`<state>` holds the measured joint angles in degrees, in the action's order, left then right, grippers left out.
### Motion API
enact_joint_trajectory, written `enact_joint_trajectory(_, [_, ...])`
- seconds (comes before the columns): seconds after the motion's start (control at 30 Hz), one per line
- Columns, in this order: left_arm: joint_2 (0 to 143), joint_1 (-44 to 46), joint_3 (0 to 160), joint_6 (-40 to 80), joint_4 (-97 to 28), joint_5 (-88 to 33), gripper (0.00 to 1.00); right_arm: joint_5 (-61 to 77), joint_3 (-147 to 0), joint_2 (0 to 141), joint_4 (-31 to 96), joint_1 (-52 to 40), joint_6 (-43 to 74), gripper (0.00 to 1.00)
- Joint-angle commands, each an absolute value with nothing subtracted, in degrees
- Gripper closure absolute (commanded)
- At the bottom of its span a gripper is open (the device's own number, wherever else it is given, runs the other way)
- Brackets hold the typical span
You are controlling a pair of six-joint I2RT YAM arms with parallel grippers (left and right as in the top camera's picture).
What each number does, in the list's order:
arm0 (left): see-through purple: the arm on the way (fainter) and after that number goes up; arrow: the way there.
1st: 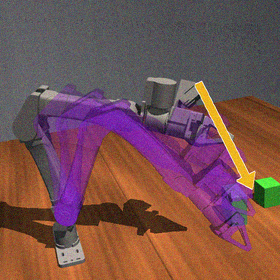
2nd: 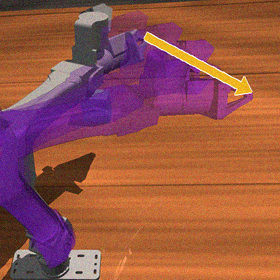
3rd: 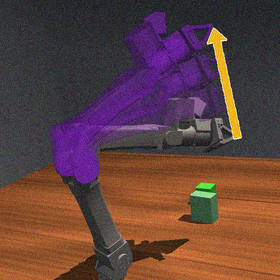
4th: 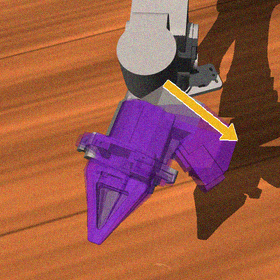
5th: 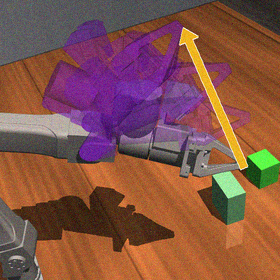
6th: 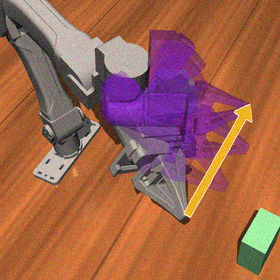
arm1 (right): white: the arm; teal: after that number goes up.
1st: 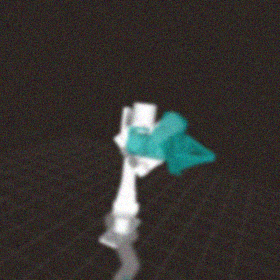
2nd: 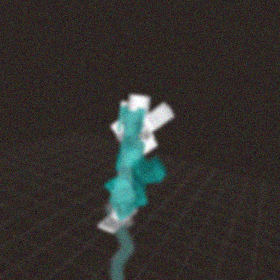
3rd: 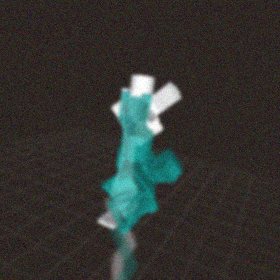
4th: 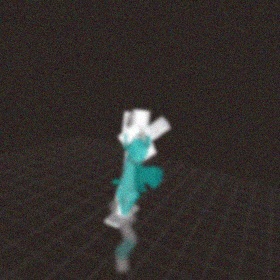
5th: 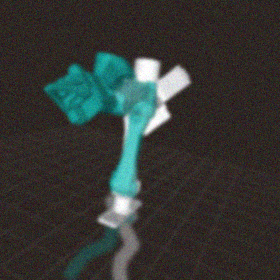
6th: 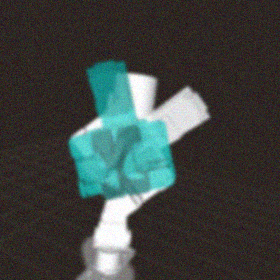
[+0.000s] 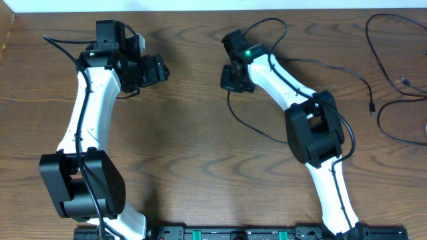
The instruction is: Untangle cables
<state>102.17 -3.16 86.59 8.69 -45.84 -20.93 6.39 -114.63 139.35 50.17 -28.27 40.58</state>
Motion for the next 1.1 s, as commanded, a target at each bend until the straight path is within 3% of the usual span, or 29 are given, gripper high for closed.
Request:
enact_joint_trajectory(0.0, [102.78, -2.87, 86.04, 7.51, -46.13, -21.43, 0.16, 2.04, -112.64, 143.81, 52.14, -29.17, 40.88, 0.99])
enact_joint_trajectory(0.43, [102.78, -2.87, 86.04, 7.51, -45.93, -21.43, 0.16, 11.55, -124.55, 131.52, 62.15, -22.83, 21.08, 0.99])
enact_joint_trajectory(1.07, [102.78, -2.85, 86.04, 7.53, -45.74, -21.43, 0.16, 2.09, -125.58, 110.56, 70.06, 6.52, 14.39, 0.99])
